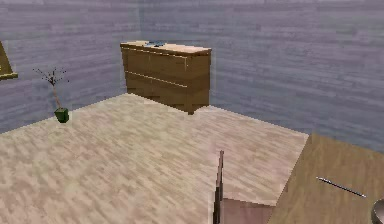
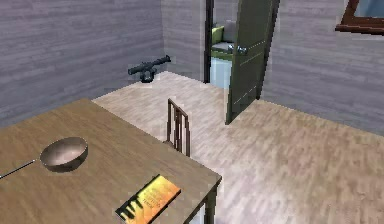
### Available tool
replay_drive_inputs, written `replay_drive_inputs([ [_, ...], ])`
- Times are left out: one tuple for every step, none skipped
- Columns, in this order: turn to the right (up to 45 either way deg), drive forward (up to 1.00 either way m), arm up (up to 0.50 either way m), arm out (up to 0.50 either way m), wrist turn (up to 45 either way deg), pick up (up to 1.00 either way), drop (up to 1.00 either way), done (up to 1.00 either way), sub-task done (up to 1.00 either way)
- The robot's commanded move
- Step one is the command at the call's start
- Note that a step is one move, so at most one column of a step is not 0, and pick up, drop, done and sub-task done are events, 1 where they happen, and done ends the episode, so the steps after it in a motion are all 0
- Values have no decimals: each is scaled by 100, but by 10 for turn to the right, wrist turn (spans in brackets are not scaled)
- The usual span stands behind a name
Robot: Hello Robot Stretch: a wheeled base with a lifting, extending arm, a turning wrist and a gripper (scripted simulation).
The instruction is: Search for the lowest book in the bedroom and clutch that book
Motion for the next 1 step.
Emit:
replay_drive_inputs([
  [-90, 0, 0, 0, 0, 0, 0, 0, 0],
])
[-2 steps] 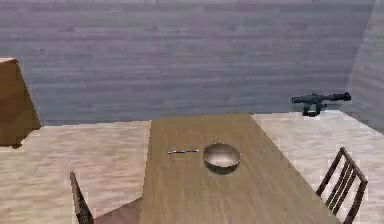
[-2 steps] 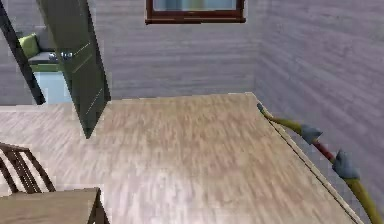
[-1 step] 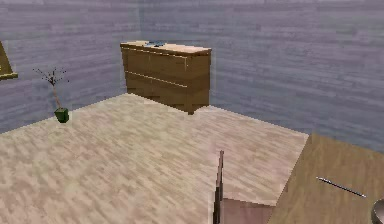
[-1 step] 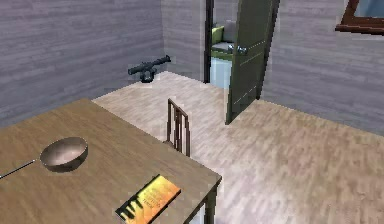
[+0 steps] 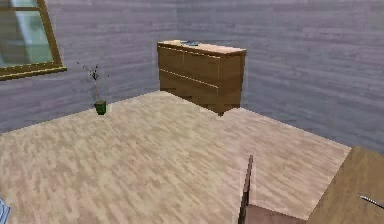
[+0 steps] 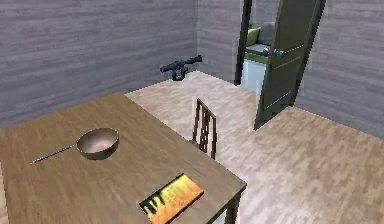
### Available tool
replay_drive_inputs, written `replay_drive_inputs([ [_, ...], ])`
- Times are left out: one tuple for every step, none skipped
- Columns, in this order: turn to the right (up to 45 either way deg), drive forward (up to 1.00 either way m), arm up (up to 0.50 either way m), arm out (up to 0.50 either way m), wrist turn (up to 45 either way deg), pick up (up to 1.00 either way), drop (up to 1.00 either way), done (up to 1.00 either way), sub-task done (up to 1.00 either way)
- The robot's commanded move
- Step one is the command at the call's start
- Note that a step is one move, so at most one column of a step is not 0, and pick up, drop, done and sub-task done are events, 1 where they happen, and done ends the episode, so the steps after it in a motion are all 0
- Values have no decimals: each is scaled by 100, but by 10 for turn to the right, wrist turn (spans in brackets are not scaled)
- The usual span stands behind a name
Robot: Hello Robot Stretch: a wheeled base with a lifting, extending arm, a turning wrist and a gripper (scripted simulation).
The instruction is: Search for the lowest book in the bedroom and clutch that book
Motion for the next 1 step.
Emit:
replay_drive_inputs([
  [0, 0, 50, 0, 0, 0, 0, 0, 0],
])
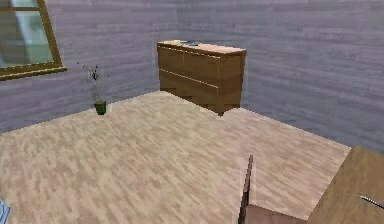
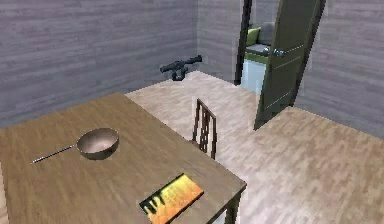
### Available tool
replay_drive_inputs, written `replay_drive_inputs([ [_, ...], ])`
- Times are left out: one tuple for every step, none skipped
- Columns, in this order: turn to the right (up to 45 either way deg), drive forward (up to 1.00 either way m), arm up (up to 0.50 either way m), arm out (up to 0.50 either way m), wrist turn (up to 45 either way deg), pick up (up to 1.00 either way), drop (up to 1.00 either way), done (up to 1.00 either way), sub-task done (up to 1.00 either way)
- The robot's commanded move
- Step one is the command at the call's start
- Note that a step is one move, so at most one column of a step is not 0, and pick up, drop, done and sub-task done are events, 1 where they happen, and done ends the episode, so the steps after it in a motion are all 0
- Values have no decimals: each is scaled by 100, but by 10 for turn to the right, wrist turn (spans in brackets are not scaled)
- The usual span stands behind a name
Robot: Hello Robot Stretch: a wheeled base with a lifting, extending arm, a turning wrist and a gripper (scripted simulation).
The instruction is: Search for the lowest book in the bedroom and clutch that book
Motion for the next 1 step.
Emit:
replay_drive_inputs([
  [0, 0, 32, 0, 0, 0, 0, 0, 0],
])
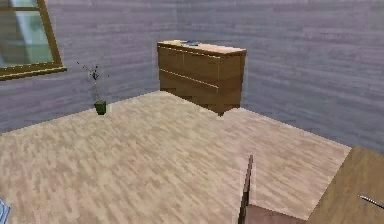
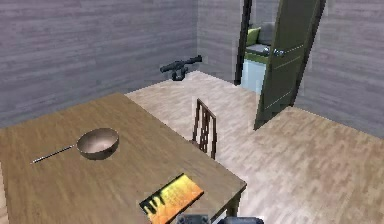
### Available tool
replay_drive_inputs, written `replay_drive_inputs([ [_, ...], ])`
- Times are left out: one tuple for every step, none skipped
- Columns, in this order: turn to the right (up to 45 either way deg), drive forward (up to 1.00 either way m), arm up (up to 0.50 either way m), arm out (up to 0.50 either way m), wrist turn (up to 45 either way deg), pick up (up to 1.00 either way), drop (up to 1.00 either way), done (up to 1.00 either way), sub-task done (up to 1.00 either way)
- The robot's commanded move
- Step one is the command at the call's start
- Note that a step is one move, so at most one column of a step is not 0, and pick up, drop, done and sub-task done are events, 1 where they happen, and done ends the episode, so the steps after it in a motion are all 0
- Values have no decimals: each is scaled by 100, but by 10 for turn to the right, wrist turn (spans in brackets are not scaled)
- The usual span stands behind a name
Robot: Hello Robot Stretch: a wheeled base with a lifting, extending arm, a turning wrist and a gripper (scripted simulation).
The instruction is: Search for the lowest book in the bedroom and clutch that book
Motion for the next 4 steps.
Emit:
replay_drive_inputs([
  [0, 0, 0, 8, 0, 0, 0, 0, 0],
  [0, 0, 0, 0, 450, 0, 0, 0, 0],
  [0, 0, 0, 0, 450, 0, 0, 0, 0],
  [0, 0, 0, 0, 450, 0, 0, 0, 0],
])
